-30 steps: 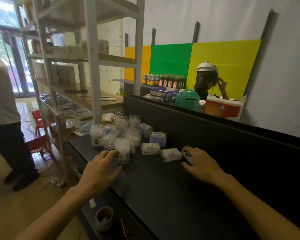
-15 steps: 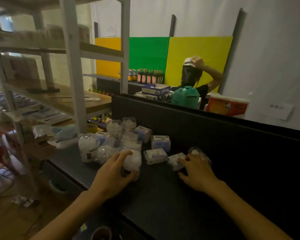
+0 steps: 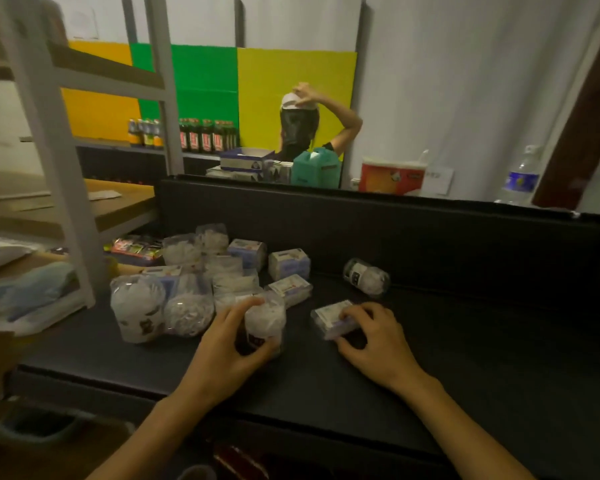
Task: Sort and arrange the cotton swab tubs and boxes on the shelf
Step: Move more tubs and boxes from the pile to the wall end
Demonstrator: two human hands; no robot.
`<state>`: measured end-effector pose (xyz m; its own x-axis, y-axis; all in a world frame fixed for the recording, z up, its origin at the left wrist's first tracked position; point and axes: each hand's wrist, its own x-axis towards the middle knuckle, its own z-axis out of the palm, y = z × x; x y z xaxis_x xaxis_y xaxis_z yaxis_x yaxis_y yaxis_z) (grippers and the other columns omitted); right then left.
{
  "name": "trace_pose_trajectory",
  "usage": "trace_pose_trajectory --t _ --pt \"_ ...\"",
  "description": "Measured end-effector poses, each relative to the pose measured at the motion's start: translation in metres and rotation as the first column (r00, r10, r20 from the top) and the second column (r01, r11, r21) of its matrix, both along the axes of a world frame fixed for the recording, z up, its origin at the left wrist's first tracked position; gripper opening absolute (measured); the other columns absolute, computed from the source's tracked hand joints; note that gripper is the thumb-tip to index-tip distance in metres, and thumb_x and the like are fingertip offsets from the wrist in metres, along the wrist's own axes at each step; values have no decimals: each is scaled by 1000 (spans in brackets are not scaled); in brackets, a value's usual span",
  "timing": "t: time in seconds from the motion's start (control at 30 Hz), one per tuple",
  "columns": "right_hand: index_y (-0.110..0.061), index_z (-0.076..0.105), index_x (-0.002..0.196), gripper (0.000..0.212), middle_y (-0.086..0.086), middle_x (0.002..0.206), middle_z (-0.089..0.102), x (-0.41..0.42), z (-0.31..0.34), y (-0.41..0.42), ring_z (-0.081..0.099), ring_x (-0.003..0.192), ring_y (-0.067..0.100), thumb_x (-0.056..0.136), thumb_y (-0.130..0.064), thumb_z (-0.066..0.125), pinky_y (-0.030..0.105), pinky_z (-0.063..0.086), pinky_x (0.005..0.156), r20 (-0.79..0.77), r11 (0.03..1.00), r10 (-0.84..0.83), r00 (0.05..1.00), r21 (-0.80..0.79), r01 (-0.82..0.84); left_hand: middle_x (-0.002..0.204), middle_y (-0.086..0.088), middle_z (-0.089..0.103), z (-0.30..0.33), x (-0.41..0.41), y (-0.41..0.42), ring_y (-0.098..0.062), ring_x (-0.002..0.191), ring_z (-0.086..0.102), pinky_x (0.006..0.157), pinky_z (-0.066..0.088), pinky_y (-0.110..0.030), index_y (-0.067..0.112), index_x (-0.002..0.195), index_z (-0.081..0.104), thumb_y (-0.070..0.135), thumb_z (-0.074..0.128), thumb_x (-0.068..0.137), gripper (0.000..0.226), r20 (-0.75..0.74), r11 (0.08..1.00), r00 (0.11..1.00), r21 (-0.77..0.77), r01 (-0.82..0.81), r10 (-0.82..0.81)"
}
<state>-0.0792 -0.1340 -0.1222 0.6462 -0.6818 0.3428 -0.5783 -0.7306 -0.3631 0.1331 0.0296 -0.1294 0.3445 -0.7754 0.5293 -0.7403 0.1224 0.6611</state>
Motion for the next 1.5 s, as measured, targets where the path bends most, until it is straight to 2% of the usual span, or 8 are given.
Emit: trace_pose_trajectory --t 0.2,0.43,0.67,0.83,0.97,1.2,1.27,1.5 --pt "-30 42 132 57 -5 125 50 -3 1 7 42 111 9 80 -47 60 26 38 95 26 998 -3 1000 -66 5 128 11 42 2 1 0 -4 107 49 79 45 -16 52 122 37 36 76 73 65 -41 1000 999 8 25 -25" --pt "-26 14 152 90 0 154 27 2 -2 -5 21 142 18 81 -61 57 39 23 116 -46 986 -46 998 159 53 129 11 42 1 1 0 1 107 48 79 45 -15 48 125 38 31 77 73 67 -21 999 999 15 44 -44" --pt "-33 44 135 71 -8 137 46 -2 -6 -10 37 127 11 74 -63 65 31 35 104 77 975 -21 997 220 4 127 15 43 3 -1 1 8 105 47 75 47 -13 49 126 38 34 76 73 67 3 998 998 28 64 -64" --pt "-45 45 117 64 -16 116 52 -5 -6 -11 47 110 3 64 -63 74 26 46 91 188 957 14 982 281 -67 124 18 44 4 -3 1 7 102 49 73 47 -14 51 124 36 32 76 75 66 7 997 998 35 67 -67" --pt "-47 42 115 64 -13 116 51 -6 -4 -5 50 106 1 63 -56 79 21 45 88 228 975 15 974 212 -65 119 25 43 6 -4 2 9 102 49 74 47 -10 52 122 37 32 76 74 65 15 996 996 29 85 -85" --pt "-46 37 119 70 -13 119 51 -43 9 1 48 110 0 64 -49 81 15 37 87 300 993 -103 948 81 83 112 30 43 26 -21 -19 10 99 52 71 49 -14 55 118 36 33 75 74 62 40 984 984 12 175 -175" --pt "-46 37 120 72 -12 121 52 -72 16 -1 47 112 2 63 -49 81 20 39 90 295 986 -166 941 69 152 112 31 43 34 -37 -35 12 100 51 72 48 -9 55 118 36 33 74 75 61 13 972 971 13 237 -237" --pt "-44 40 120 69 -10 118 54 -200 40 4 48 110 1 65 -45 82 16 37 88 299 954 -294 908 32 298 105 16 57 56 -135 -82 8 93 59 71 53 -15 49 115 41 38 73 69 57 -89 901 899 33 433 -429"
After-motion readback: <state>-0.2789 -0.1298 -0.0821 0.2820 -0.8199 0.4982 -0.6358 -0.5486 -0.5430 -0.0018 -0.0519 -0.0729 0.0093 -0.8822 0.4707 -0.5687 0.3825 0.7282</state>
